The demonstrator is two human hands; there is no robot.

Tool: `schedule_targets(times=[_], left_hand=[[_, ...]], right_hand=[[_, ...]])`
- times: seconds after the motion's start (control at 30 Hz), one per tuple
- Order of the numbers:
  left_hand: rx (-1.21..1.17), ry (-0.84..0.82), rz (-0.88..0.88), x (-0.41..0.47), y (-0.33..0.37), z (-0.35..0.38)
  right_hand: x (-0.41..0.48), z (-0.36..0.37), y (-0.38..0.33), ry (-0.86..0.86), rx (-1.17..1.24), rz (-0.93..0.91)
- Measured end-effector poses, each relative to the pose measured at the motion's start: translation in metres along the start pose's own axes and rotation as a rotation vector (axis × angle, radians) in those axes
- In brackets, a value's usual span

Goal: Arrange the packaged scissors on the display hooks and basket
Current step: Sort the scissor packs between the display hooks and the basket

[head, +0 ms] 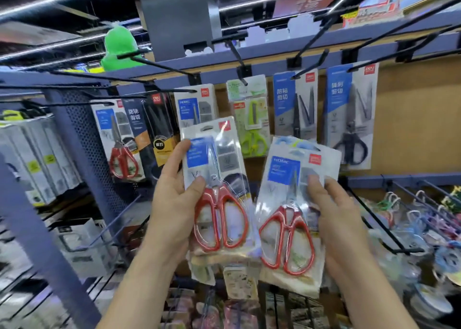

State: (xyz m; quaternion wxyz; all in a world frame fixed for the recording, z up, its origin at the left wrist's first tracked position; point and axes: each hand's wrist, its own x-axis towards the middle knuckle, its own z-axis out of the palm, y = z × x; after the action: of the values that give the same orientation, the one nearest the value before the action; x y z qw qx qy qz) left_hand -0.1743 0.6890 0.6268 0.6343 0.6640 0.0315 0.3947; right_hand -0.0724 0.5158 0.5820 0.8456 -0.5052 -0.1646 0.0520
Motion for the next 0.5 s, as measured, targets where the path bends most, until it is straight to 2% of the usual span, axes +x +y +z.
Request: schedule_targets(times=[0.2,0.37,0.5], left_hand=[[0.015,0.124,0.050,-0.002,-0.020,0.007],[-0.125,0.145,-0.078,0.015,-0.006,-0.024],[0.010,0.228,-0.164,0.048,0.006,-0.051]], right_hand=[[-0.012,0.032,0.008,-0.331,-0.128,0.047],[-0.011,0.043,0.016,-0.450,-0.129,0.059],[-0.014,0.058,0.021,-0.498,-0.189,0.004]])
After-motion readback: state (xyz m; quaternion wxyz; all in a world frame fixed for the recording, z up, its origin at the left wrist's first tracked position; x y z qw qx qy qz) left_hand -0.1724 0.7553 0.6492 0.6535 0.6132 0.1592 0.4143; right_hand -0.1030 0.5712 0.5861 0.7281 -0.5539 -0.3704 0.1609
